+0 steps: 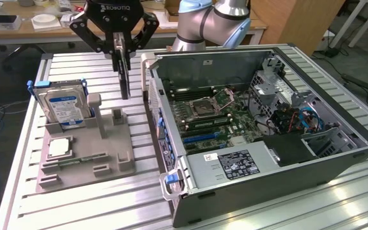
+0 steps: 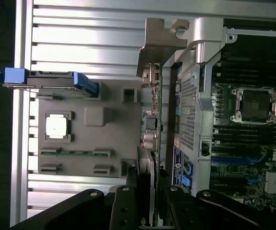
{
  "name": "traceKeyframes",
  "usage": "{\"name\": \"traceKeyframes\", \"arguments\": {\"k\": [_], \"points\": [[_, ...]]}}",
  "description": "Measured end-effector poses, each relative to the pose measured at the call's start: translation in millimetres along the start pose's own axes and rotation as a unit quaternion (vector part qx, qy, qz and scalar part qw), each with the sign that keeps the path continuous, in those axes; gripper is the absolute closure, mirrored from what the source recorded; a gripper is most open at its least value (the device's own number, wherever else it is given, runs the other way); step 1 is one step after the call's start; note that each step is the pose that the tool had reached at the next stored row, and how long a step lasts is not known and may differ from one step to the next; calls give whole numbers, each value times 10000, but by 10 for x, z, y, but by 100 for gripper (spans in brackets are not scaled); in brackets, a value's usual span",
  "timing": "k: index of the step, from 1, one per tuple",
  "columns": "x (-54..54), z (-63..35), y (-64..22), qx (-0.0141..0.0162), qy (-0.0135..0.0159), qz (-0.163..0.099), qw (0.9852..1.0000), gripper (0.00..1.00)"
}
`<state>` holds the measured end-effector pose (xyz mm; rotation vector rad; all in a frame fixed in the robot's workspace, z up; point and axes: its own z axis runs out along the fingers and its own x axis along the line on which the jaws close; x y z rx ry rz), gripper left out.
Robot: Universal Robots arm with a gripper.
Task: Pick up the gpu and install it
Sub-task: 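Pick up the gpu and move the gpu toward the slot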
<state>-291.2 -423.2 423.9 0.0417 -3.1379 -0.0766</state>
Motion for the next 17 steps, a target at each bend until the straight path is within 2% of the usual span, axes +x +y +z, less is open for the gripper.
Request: {"name": "traceKeyframes", "arguments": {"k": [12,17], "points": [[-117,45,-5,1,-44,-2,10000,73],[-179,55,-8,1,-52,-2,10000,73]]}}
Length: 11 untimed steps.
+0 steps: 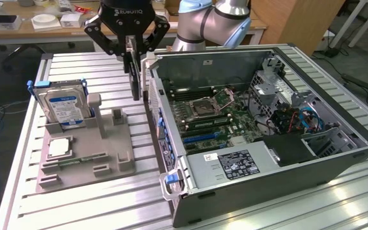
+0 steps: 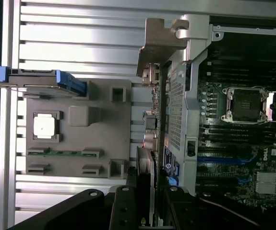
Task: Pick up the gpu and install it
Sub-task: 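Pick up the gpu and move the gpu toward the slot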
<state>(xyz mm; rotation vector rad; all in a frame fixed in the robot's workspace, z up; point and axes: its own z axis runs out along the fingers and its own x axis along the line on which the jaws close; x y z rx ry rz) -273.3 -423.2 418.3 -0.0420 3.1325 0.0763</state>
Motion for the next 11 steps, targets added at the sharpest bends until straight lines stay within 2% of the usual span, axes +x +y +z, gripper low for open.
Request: {"name": "traceKeyframes", "arguments": {"k": [11], "points": [[-178,14,-5,0,-2,0,10000,73]]}}
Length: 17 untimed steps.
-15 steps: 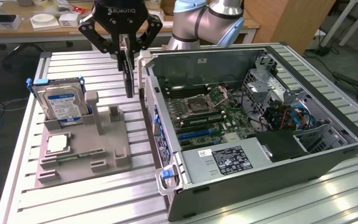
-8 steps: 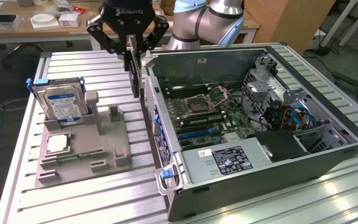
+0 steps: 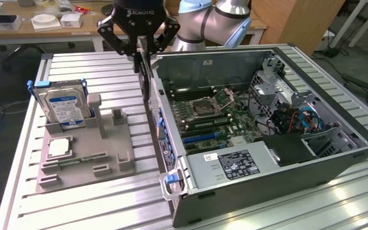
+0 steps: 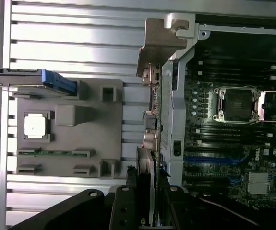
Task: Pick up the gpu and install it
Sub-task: 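Pick up the gpu and move the gpu toward the slot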
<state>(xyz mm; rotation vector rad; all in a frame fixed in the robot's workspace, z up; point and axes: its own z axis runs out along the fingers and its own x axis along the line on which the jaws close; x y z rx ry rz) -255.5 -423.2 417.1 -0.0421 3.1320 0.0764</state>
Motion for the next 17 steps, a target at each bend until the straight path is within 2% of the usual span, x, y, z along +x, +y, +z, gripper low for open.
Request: {"name": "traceKeyframes", "arguments": {"k": [17], "points": [[-244,9,-7,-10,0,0,10000,73]]}}
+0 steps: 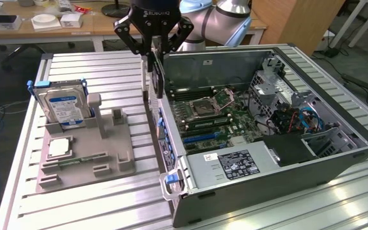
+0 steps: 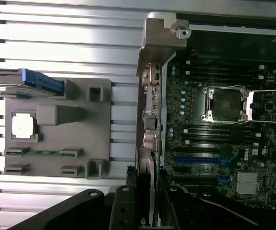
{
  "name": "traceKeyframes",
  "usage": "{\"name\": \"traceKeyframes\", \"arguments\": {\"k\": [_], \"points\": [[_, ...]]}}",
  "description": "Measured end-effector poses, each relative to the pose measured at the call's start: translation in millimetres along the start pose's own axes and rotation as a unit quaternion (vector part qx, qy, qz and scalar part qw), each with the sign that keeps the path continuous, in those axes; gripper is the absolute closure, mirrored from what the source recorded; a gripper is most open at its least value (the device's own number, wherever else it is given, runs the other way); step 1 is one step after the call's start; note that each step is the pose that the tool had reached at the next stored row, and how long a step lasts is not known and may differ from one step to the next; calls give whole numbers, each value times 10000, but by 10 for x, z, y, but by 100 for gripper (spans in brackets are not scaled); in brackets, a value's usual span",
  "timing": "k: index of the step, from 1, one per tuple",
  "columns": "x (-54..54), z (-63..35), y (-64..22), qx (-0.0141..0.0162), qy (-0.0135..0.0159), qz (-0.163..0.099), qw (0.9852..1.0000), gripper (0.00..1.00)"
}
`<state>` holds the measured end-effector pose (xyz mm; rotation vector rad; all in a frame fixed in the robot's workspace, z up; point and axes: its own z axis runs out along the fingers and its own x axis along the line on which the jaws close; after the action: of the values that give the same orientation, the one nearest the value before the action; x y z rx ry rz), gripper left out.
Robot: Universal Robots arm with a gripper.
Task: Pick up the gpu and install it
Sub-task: 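Pick up the gpu and move the gpu toward the slot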
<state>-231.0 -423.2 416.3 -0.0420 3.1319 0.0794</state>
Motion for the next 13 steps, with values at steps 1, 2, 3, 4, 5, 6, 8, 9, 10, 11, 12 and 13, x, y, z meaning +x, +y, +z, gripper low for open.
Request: {"name": "traceKeyframes", "arguments": {"k": [1,2,3,4,5,6,8,9,10,11,12,13], "points": [[-15,0,-1,0,0,0,10000,73],[-28,1,-1,0,0,-1,10000,73],[-41,1,-1,0,0,0,10000,73],[-54,2,-2,0,0,0,10000,73],[-68,3,-2,0,0,0,10000,73],[-82,3,-2,0,0,0,10000,73],[-104,5,-3,0,0,0,10000,73],[-114,6,-4,0,0,0,10000,73],[-125,6,-4,0,0,0,10000,73],[-135,7,-4,0,0,0,10000,73],[-145,9,-4,0,0,0,10000,73],[-153,10,-5,0,0,0,10000,73]]}}
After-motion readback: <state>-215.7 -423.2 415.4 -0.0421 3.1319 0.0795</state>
